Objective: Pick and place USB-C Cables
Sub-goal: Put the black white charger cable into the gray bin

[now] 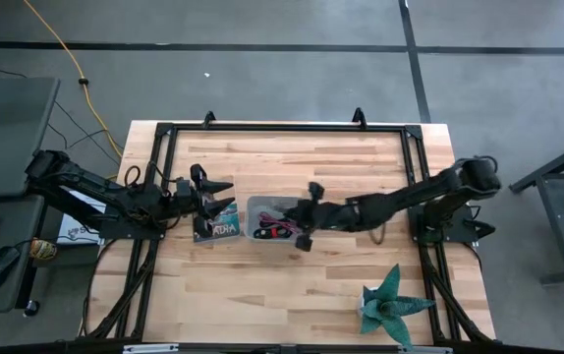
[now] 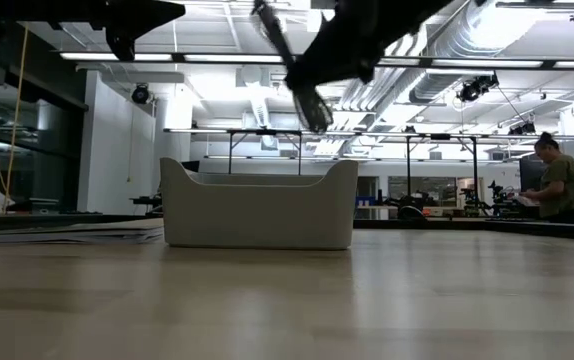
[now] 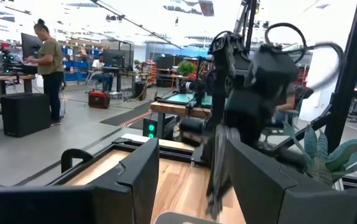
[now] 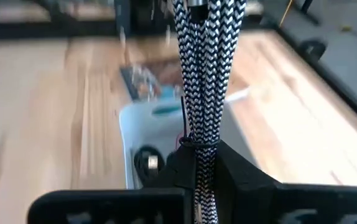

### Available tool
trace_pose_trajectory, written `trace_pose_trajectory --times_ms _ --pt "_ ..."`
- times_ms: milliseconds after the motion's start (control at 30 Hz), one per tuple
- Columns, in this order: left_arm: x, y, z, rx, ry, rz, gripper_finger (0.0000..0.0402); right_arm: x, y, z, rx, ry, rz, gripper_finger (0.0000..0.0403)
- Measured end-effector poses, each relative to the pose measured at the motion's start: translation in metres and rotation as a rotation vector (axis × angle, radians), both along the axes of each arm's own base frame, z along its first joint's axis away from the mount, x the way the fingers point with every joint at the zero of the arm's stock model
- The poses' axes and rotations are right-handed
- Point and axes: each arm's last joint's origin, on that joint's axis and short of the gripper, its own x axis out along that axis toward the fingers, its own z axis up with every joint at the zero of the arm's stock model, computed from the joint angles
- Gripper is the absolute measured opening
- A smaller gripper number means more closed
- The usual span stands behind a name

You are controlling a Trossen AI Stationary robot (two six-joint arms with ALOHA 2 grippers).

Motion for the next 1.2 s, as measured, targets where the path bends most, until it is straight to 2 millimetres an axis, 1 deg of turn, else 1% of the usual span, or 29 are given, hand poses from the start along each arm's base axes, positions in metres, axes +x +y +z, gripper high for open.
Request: trace_pose_trajectory --times_ms 167,300,533,833,1033,1200 --pt "0.0 0.0 0.0 0.001 0.0 0.0 0.0168 0.025 0.002 -0.013 0.006 0.127 0.025 0.0016" --pt "0.0 0.0 0.0 -0.002 -0.001 0.0 0.0168 0.033 0.001 -0.024 0.054 0.2 0.063 0.0008" --pt "0.0 0.0 0.0 -0.009 -0.005 -0.001 0.0168 0.031 -0.006 -0.03 0.117 0.266 0.038 0.0009" --pt "0.0 0.0 0.0 -0.009 -0.004 -0.002 0.0168 0.026 -0.005 -0.034 0.174 0.342 0.074 0.001" --pt "0.0 0.0 0.0 -0.009 -0.004 -0.002 0.0168 0.024 -0.009 -0.037 0.201 0.371 0.033 0.0011" --pt "0.0 0.0 0.0 -0.016 -0.006 -0.003 0.0168 0.029 -0.014 -0.051 0.208 0.404 0.009 0.0011"
